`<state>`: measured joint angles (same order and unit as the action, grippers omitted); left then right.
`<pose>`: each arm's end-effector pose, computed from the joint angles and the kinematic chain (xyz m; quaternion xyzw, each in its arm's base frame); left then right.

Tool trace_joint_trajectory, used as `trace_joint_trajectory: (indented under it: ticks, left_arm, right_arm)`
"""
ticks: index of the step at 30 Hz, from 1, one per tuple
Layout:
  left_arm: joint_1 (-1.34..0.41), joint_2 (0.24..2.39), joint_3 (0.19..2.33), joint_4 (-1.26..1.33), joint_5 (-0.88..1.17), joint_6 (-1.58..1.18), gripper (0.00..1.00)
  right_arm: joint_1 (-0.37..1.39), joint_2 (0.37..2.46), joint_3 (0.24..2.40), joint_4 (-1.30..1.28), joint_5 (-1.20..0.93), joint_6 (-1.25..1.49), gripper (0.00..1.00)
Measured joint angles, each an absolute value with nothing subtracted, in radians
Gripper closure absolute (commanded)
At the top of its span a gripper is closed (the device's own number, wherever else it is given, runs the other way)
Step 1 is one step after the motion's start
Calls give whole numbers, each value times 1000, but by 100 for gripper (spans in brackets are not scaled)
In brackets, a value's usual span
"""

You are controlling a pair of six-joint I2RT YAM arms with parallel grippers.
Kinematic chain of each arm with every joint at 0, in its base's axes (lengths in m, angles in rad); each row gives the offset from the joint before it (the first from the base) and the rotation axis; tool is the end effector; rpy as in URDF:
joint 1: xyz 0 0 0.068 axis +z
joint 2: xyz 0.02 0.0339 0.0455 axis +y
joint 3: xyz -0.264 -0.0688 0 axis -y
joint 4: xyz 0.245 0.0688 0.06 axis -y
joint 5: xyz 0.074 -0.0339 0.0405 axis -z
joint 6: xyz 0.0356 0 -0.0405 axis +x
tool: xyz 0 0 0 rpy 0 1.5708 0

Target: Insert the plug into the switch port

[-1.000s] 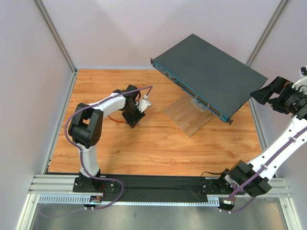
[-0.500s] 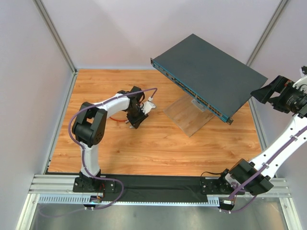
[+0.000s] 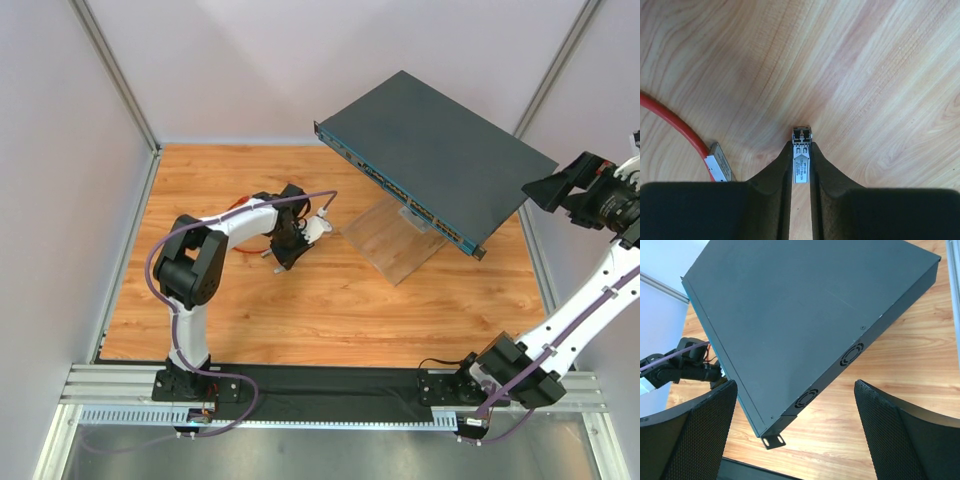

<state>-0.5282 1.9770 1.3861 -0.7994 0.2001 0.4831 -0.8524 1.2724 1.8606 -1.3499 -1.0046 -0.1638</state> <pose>0.3253 -0.1980 0.1622 0.4879 0.8626 -0.1015 0.0874 0.1413 -0.1160 0.4874 0.0936 0.8224 0.2188 0.5167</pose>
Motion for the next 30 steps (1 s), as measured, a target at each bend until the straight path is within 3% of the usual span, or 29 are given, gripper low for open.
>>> trace_joint_trajectory:
  ticks: [4, 11, 19, 25, 30]
  left_arm:
    - [-529, 1953, 1355, -776, 197, 450, 99]
    - [-508, 1769, 1289, -796, 300, 290, 100]
    - [-414, 1367, 1331, -757, 458, 26, 100]
    - [-371, 1266, 1427, -683, 450, -238, 100]
    - [-281, 1197, 1383, -556, 433, -512, 100]
  right_arm:
    - [-852, 1261, 1857, -1341, -1022, -127, 1]
    - [-768, 1214, 1826, -1174, -1027, -10, 4]
    - [-339, 1260, 1849, -987, -852, 42, 6]
    - [59, 1357, 1887, -903, -692, 7, 8]
    - [362, 1392, 1849, -819, -569, -31, 12]
